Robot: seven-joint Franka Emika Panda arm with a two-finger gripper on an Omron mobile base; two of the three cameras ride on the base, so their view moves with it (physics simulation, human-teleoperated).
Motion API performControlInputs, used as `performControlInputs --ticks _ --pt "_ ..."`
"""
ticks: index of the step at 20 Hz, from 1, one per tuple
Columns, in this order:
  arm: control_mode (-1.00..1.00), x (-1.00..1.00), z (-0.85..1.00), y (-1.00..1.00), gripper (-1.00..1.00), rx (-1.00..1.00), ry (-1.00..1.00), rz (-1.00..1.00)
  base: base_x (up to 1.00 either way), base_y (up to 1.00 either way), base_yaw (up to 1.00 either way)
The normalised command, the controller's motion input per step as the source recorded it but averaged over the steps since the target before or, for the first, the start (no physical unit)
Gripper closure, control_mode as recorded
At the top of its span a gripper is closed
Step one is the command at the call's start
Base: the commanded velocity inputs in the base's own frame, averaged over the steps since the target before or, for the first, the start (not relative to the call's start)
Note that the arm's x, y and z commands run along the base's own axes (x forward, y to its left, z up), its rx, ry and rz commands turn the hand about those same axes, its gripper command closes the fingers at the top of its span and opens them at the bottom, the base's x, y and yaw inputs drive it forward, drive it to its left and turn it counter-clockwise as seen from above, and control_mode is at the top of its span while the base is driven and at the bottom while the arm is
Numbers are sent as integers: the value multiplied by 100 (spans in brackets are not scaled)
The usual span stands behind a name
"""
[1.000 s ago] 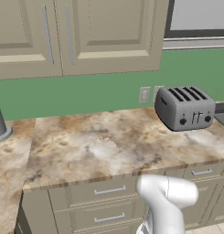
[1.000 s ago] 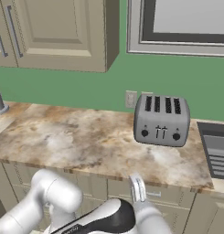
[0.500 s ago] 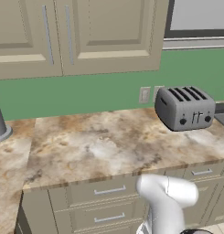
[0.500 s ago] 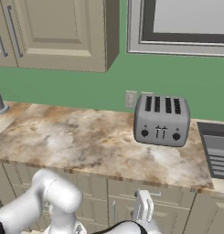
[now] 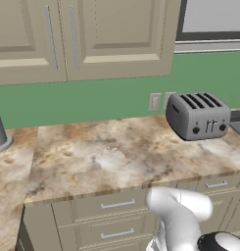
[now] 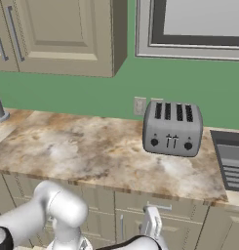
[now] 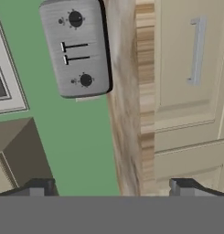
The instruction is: Take the pizza cutter from the drawer on the right and place it on the dining counter for cutting.
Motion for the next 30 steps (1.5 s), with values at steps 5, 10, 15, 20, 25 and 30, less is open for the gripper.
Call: performControlInputs --ticks 5,10,15,20,25,30 --pt "-100 34 -36 0 -100 0 -1 0 0 0 0" --pt "-100 31 -36 -9 -100 0 0 0 0 0 0" --pt "-100 31 -33 -24 -100 0 0 0 0 0 0" --pt "-100 32 -32 -30 -100 1 -1 0 0 0 0" --pt "-100 25 -34 -26 -100 2 -4 0 0 0 0" --pt "-100 18 -33 -26 -100 3 -7 0 0 0 0"
